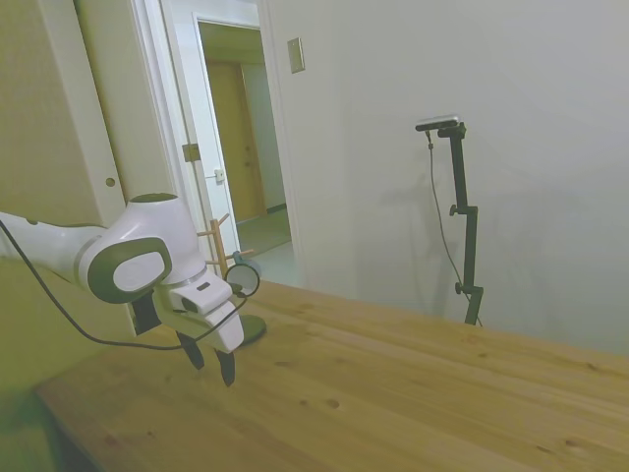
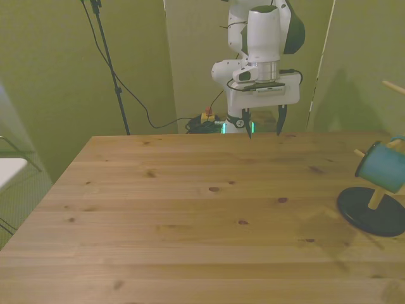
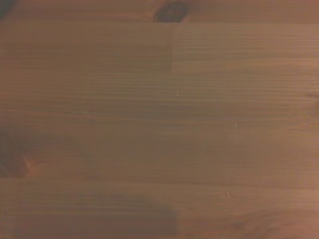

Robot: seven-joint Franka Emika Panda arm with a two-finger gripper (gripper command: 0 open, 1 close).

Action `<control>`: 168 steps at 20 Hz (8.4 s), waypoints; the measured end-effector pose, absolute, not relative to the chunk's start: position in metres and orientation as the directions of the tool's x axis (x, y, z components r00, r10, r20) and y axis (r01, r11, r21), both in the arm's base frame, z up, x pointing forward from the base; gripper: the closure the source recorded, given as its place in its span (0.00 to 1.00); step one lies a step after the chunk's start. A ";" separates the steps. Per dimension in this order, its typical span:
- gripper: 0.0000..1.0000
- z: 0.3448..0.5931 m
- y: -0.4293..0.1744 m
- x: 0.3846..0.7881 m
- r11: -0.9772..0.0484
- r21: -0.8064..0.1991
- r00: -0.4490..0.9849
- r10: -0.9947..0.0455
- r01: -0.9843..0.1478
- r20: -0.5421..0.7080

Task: Unload the mug

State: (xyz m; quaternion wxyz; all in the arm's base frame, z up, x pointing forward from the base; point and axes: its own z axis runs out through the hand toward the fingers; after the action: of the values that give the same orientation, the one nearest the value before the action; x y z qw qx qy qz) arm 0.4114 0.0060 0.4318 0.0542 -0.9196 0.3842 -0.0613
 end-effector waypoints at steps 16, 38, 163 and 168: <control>0.00 0.432 0.008 0.412 -0.733 -0.136 0.729 -0.679 -0.667 0.088; 0.00 0.476 0.044 0.544 -0.873 -0.298 0.835 -0.468 -0.386 0.291; 1.00 0.444 0.088 0.664 -0.701 -0.493 0.760 0.108 0.515 0.641; 1.00 0.458 0.087 0.663 -0.698 -0.494 0.749 0.092 0.518 0.656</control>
State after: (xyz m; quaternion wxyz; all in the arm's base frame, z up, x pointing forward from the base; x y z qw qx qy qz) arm 0.6628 0.0866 0.4579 0.3467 -0.8686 -0.1755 -0.3075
